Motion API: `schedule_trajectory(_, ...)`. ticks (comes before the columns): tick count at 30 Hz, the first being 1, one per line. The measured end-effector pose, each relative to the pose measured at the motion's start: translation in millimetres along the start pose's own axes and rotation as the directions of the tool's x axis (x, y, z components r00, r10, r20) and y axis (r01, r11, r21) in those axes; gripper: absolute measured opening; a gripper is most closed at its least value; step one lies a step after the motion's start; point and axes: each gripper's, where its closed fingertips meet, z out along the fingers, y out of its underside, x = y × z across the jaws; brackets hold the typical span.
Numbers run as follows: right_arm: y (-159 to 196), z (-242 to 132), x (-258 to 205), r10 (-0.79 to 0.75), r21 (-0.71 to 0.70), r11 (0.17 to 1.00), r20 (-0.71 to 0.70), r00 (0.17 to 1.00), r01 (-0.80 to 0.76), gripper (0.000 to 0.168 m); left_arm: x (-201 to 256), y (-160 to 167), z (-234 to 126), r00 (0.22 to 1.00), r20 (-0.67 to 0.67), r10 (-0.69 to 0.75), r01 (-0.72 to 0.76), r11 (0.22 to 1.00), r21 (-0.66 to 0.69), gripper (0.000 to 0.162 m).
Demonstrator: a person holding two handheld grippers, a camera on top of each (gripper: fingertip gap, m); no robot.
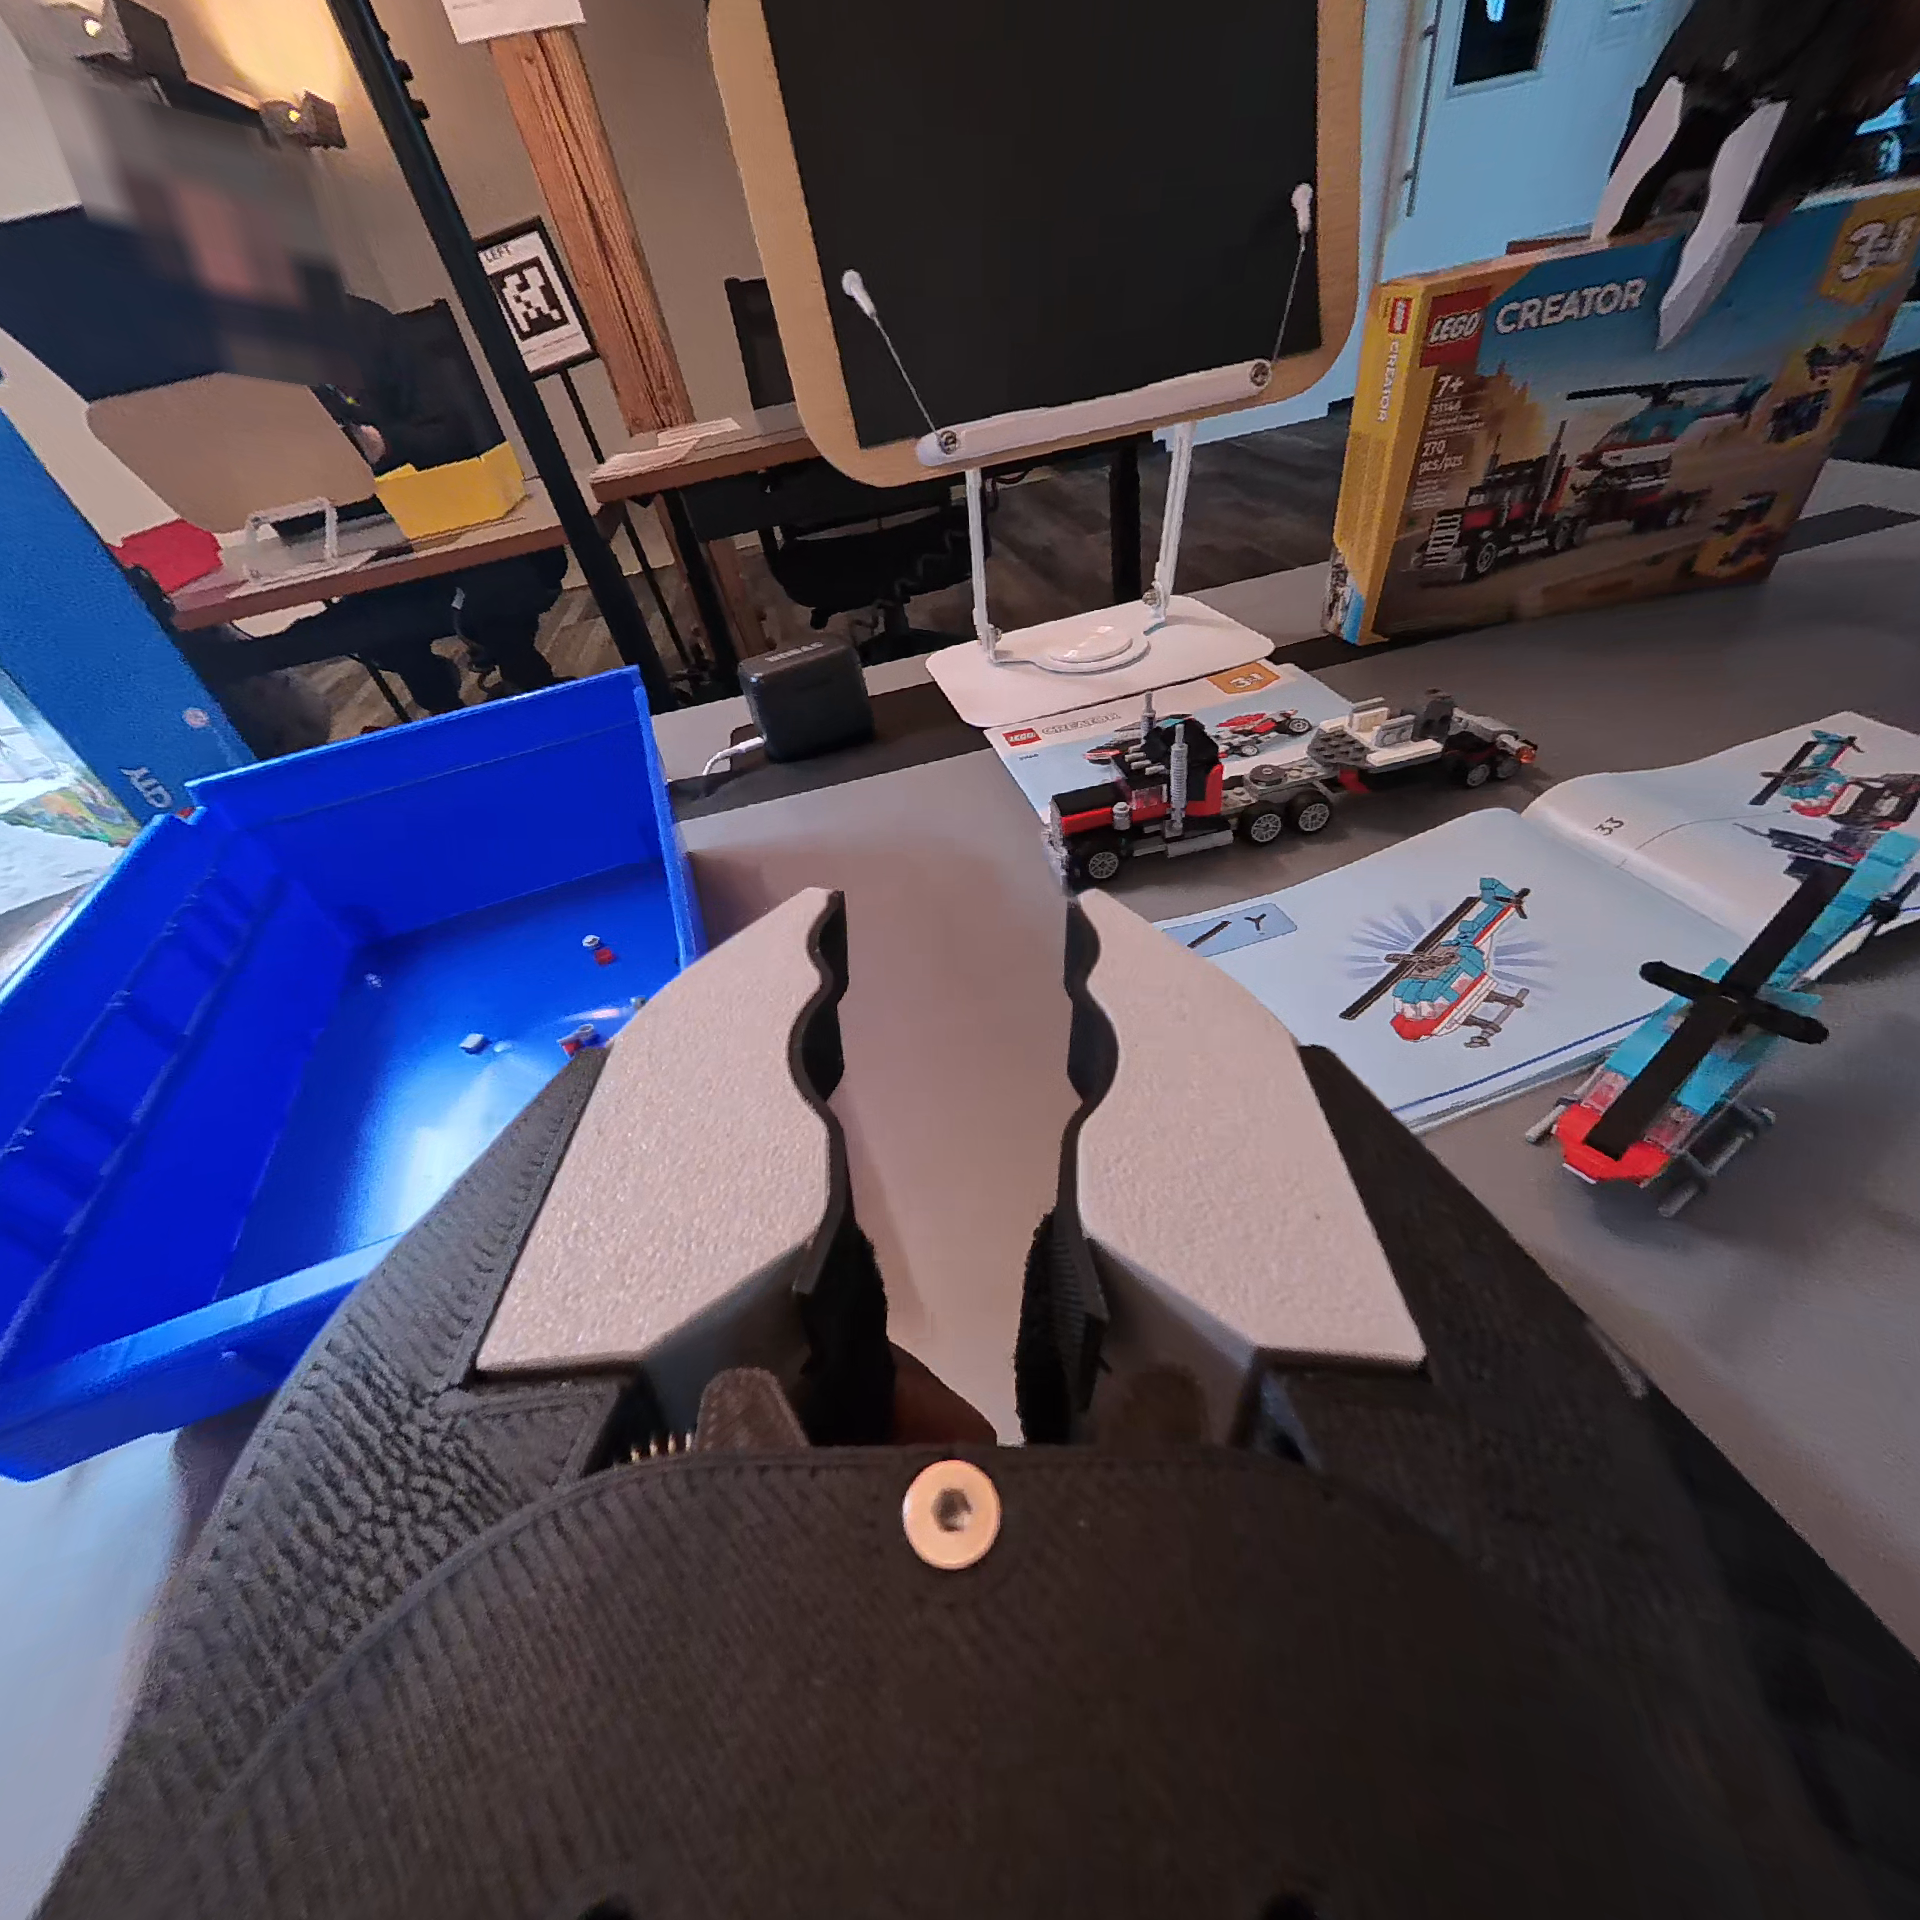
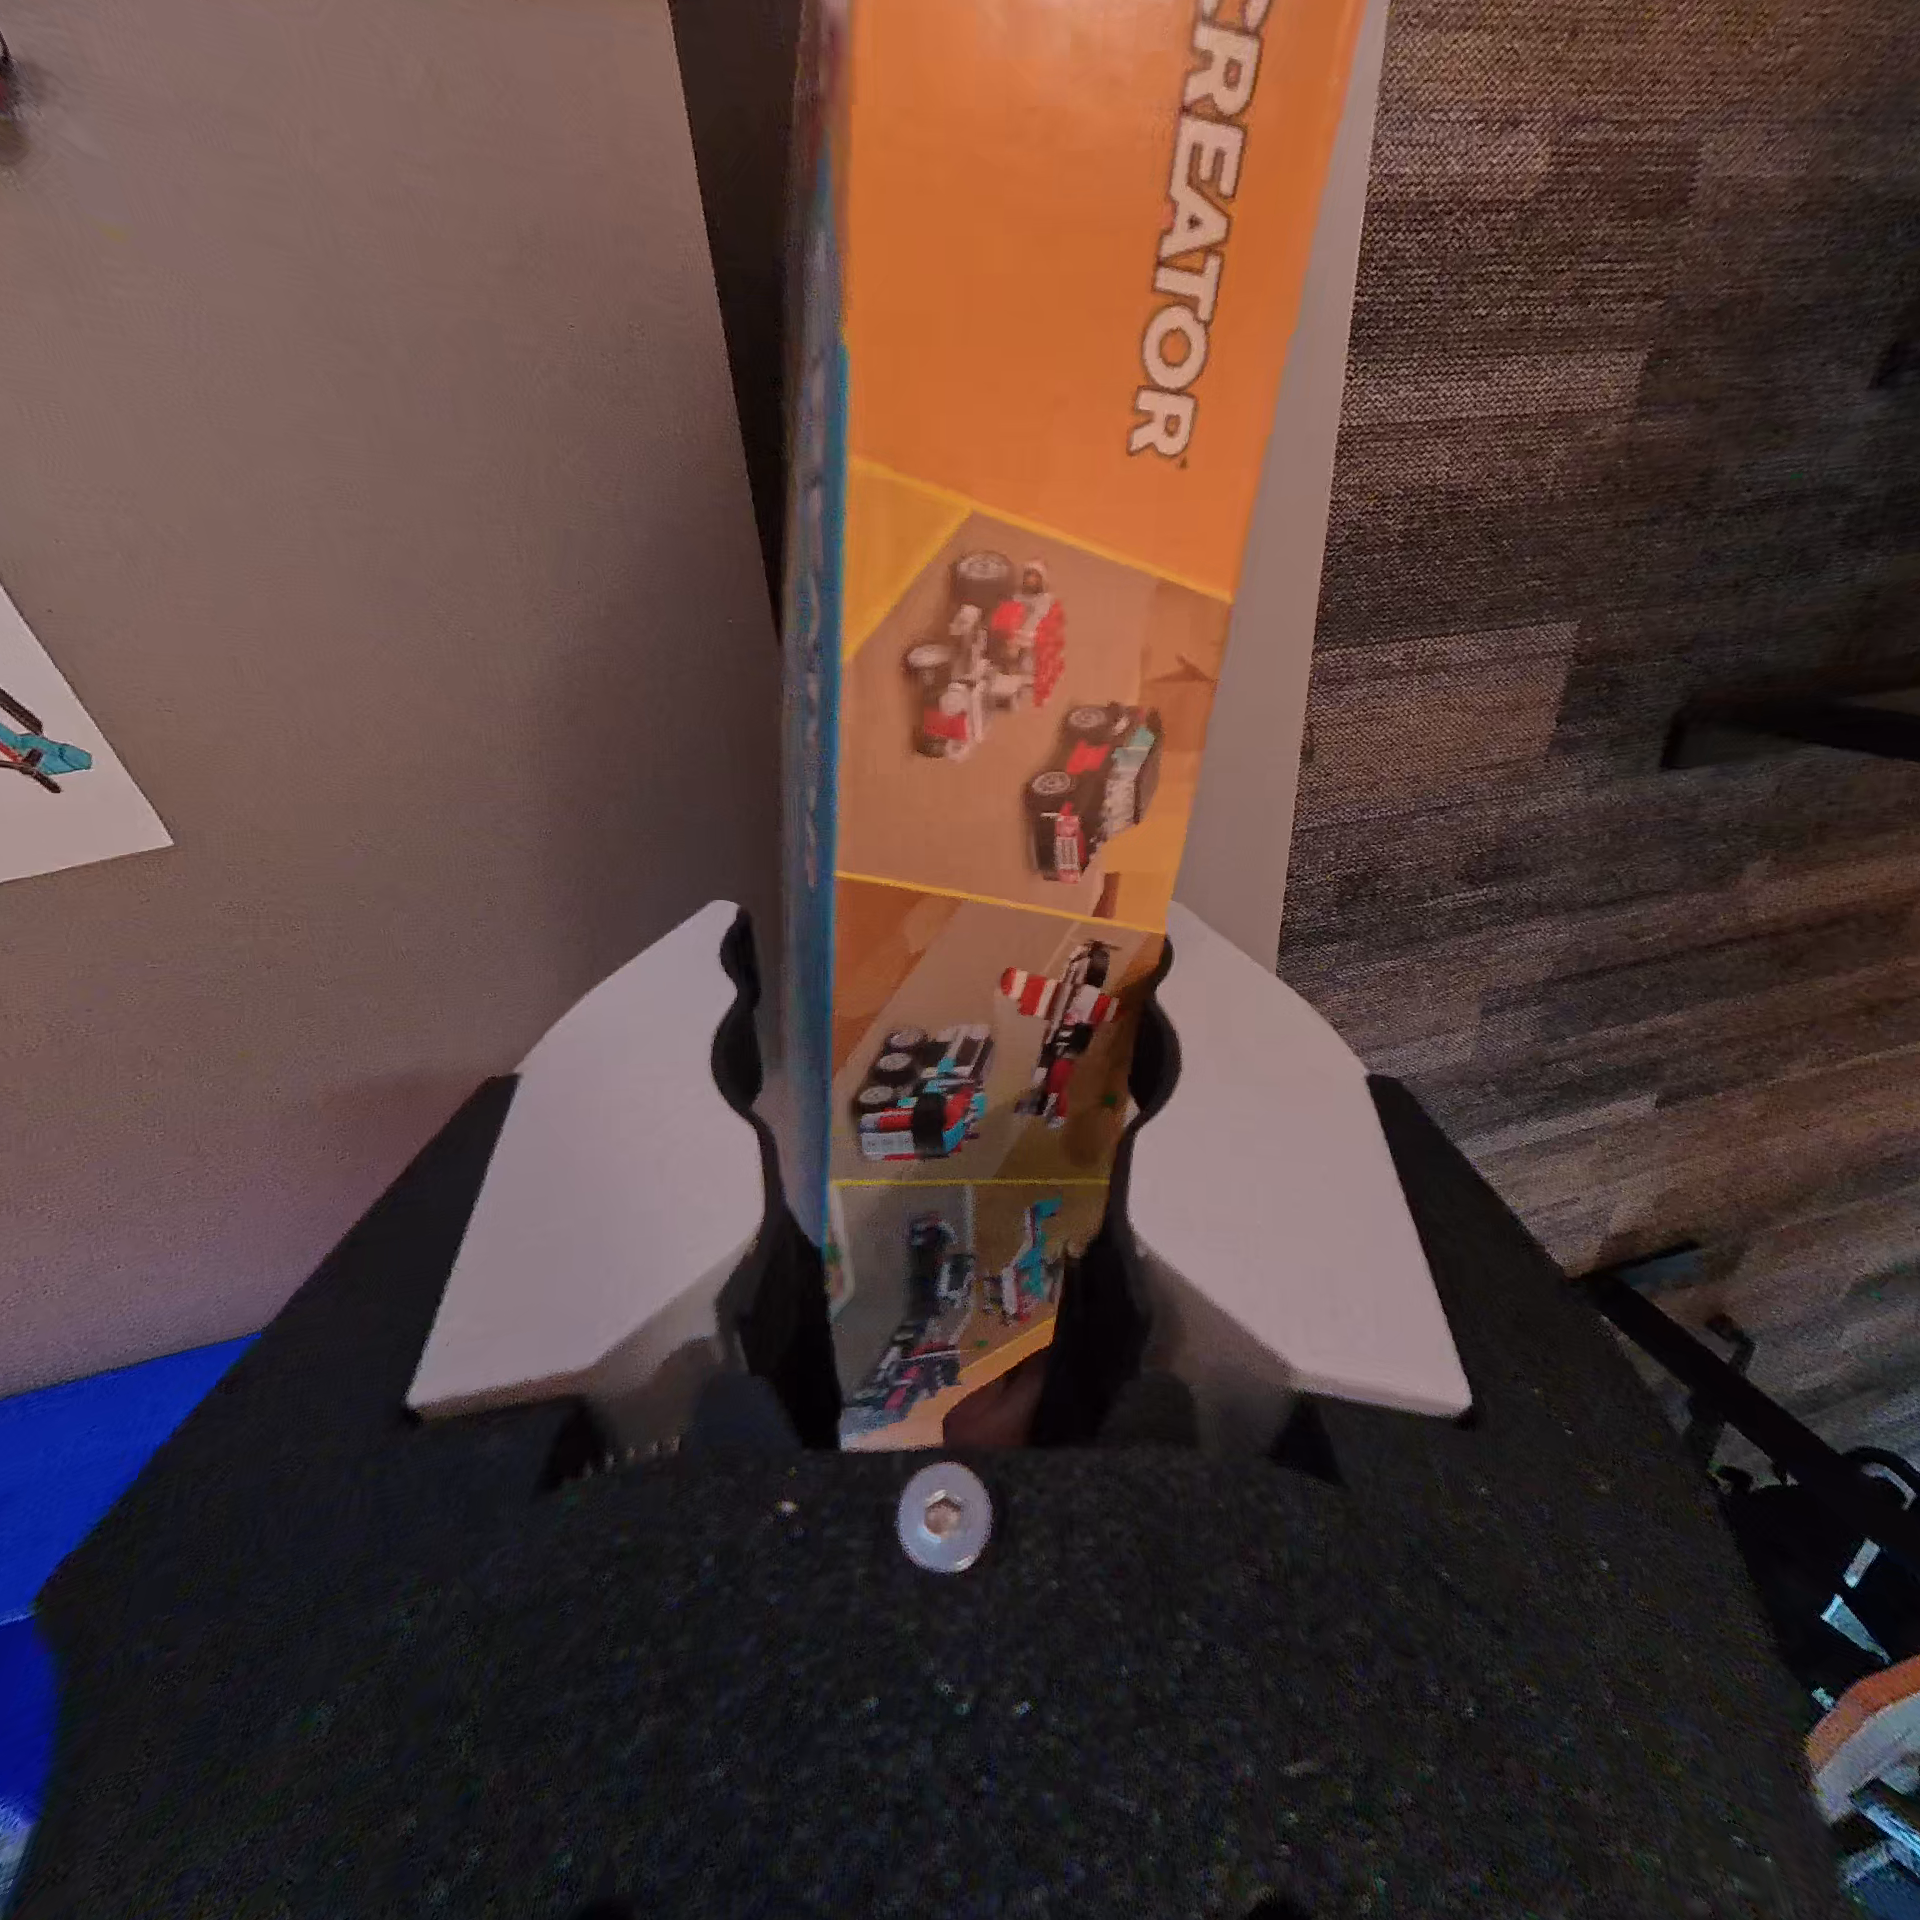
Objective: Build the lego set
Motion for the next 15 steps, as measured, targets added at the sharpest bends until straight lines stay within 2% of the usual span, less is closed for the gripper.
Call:
schedule_trajectory(2, -2, -3, -2, 0.016, 0.02, 1.0, -0.005, 1.0, -0.016, 0.074, 4, -2, 0, 1.0, -0.028, -0.007, 0.007, 1.0, 0.007, 0.041)
schedule_trajectory(6, -7, -24, 0, 0.066, 0.093, 0.994, -0.089, 0.994, -0.058, 0.095, 18, -4, 4, 0.996, -0.093, 0.015, -0.014, 1.0, 0.01, 0.041)
schedule_trajectory(9, -34, -62, -15, 0.162, 0.31, 0.945, -0.158, 0.974, -0.107, 0.101, 33, -6, 7, 0.984, -0.174, 0.026, -0.025, 1.0, 0.005, 0.041)
schedule_trajectory(12, -61, -101, -73, 0.235, 0.527, 0.842, -0.166, 0.958, -0.115, 0.101, 58, -9, 22, 0.946, -0.323, 0.021, -0.028, 0.999, -0.016, 0.042)
schedule_trajectory(15, -69, -107, -159, 0.262, 0.63, 0.764, -0.098, 0.96, -0.144, 0.092, 85, -10, 44, 0.89, -0.455, 0.033, -0.07, 0.995, -0.065, 0.042)
